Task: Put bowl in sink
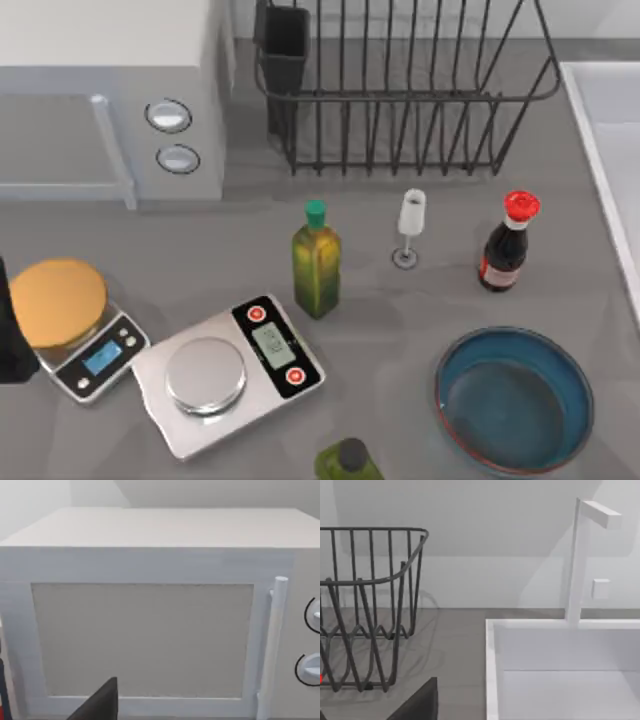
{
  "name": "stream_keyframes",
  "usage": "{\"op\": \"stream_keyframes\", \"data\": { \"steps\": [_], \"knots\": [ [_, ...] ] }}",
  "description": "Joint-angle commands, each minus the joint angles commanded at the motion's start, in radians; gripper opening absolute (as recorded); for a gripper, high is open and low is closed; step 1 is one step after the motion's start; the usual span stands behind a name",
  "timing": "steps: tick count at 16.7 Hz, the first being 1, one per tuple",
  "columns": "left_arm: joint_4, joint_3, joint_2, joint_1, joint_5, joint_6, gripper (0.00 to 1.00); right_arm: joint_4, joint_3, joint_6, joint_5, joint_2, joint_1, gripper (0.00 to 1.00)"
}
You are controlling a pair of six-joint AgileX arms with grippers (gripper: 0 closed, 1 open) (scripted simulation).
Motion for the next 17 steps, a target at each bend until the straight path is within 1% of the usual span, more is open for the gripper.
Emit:
{"op": "stream_keyframes", "data": {
  "steps": [4, 7, 10, 17],
  "knots": [
    [0.000, 0.000, 0.000, 0.000, 0.000, 0.000, 1.00, -0.034, 0.033, 0.014, 0.000, 0.034, 0.014, 1.00],
    [0.000, 0.000, 0.000, 0.000, 0.000, 0.000, 1.00, -0.153, 0.147, 0.060, 0.000, 0.162, 0.058, 1.00],
    [0.000, 0.000, 0.000, 0.000, 0.000, 0.000, 1.00, -0.337, 0.315, 0.127, 0.000, 0.384, 0.124, 1.00],
    [0.000, 0.000, 0.000, 0.000, 0.000, 0.000, 1.00, -0.833, 0.769, 0.309, 0.000, 1.023, 0.303, 1.00]
  ]
}}
